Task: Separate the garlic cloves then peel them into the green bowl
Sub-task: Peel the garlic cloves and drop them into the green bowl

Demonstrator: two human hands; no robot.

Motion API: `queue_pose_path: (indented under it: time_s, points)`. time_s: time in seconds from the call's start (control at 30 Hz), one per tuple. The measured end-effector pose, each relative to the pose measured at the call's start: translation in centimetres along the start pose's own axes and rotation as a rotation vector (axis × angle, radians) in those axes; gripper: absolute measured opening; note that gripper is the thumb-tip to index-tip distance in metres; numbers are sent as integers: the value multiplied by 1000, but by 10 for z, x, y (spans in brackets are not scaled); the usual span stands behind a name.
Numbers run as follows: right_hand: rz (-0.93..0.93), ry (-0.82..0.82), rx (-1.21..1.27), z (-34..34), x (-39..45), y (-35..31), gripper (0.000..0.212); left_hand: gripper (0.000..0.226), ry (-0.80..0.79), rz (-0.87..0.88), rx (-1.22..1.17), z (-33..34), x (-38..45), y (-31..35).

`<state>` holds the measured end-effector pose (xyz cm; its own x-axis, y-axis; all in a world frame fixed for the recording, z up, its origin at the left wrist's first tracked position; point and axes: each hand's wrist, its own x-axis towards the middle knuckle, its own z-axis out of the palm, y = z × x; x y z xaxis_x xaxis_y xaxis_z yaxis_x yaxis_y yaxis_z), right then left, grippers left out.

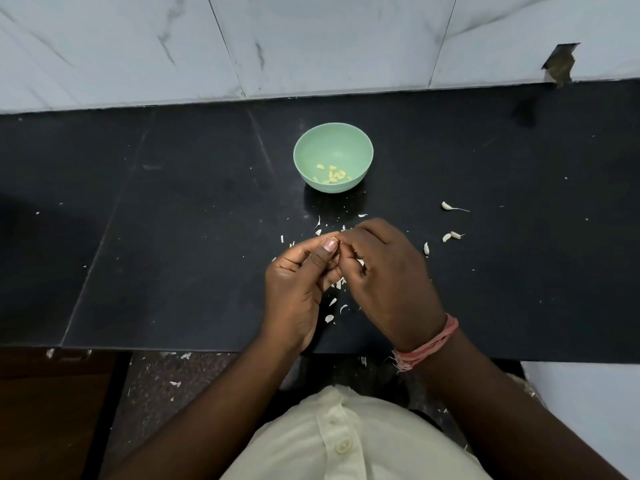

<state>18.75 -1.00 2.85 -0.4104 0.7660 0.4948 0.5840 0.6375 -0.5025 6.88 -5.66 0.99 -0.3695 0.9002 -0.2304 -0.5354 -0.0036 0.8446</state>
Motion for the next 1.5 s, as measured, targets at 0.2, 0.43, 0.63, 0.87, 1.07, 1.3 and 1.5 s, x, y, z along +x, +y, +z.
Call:
queue_pose_path:
  time_s: [0.2,0.43,0.63,0.87,1.07,1.3,1.5]
  points:
    - [17,11,15,0,4,3,5,32,28,-96,-109,3,5,0]
    - [27,51,66,4,5,4,5,30,-8,-145,-179,1,9,2]
    - [-72,60,-4,5,1,5,10,26,-12,-98,-129,3,7,7]
    - [-16,84,52,4,0,0,6,30,-15,-89,-143,3,2,7]
    - [45,89,106,2,-3,-4,6,21,-10,-53,-113,4,0,7]
    - [25,82,108,7,-5,-3,10,15,28,-22,-100,0,1,5]
    - [-28,72,37,12,-5,4,12,12,47,-63,-119,0,2,5]
